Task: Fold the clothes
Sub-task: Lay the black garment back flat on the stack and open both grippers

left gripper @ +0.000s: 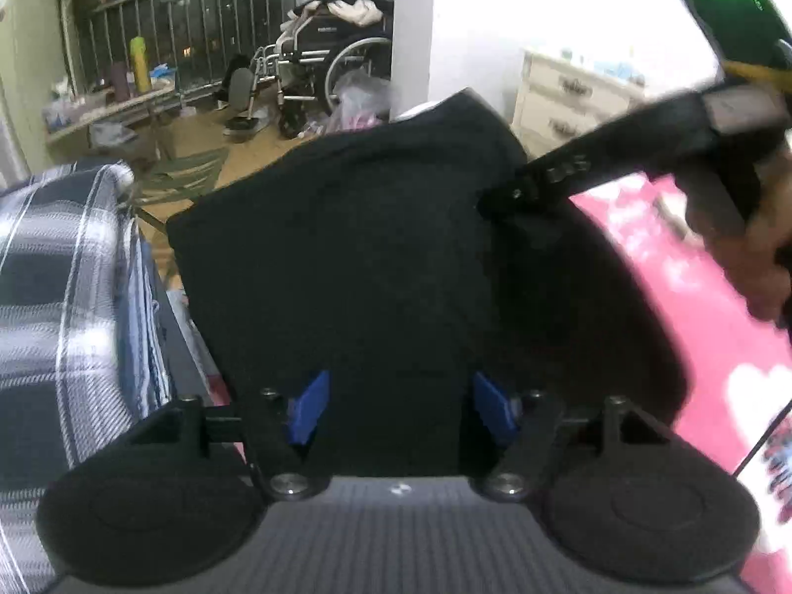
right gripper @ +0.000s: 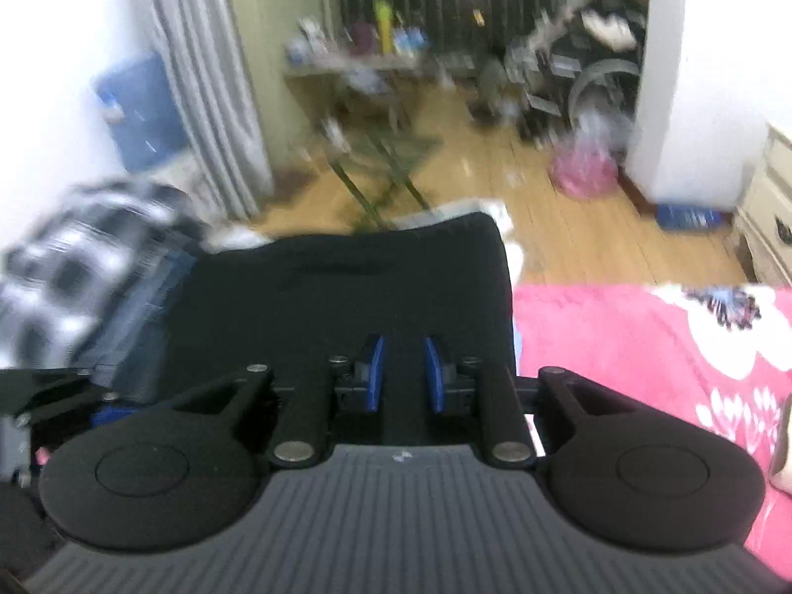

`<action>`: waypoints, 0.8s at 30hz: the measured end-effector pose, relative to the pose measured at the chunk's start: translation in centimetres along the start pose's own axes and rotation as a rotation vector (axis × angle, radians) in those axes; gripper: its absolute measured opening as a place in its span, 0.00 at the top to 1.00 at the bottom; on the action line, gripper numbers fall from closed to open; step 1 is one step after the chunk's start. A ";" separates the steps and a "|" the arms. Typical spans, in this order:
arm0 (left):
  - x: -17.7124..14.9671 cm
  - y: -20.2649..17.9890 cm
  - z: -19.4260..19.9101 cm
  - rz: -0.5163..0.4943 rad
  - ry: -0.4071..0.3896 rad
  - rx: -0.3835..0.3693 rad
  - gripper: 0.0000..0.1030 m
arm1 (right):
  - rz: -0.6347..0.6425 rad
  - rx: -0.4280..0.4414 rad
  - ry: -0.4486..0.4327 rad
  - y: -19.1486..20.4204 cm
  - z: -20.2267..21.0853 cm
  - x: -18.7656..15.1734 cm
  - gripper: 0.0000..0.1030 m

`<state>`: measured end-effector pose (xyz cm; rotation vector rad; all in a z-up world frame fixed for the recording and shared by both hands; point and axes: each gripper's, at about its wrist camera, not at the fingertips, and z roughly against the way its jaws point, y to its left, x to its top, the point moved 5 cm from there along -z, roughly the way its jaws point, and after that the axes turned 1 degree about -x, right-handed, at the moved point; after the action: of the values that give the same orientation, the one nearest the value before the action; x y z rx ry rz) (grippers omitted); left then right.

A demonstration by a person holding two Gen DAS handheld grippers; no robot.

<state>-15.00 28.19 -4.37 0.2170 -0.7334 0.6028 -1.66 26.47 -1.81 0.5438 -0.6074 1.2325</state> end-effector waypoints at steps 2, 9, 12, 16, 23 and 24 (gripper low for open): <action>1.0 -0.1 0.5 0.021 -0.022 -0.012 0.36 | -0.026 0.004 0.021 -0.5 -0.8 0.5 0.85; 5.6 2.8 -1.0 0.179 -0.104 0.108 0.31 | -0.040 0.045 -0.100 0.2 -1.0 5.0 0.83; 6.2 4.1 -3.0 0.236 -0.080 0.148 0.31 | -0.098 -0.035 -0.067 -1.1 -3.5 5.0 0.85; 6.7 5.3 -1.1 0.263 -0.091 0.133 0.31 | -0.277 -0.102 -0.193 -4.4 -1.1 4.9 0.83; 5.7 4.9 2.6 0.235 -0.117 0.026 0.13 | -0.186 -0.298 -0.213 -9.1 10.8 1.1 0.83; 5.6 4.4 3.3 0.217 -0.125 0.015 0.11 | -0.151 -0.324 -0.201 -9.3 13.0 0.6 0.83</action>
<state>-16.18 32.92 1.81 0.1912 -0.8807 0.8063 5.78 15.76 7.46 0.4339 -0.9011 0.9194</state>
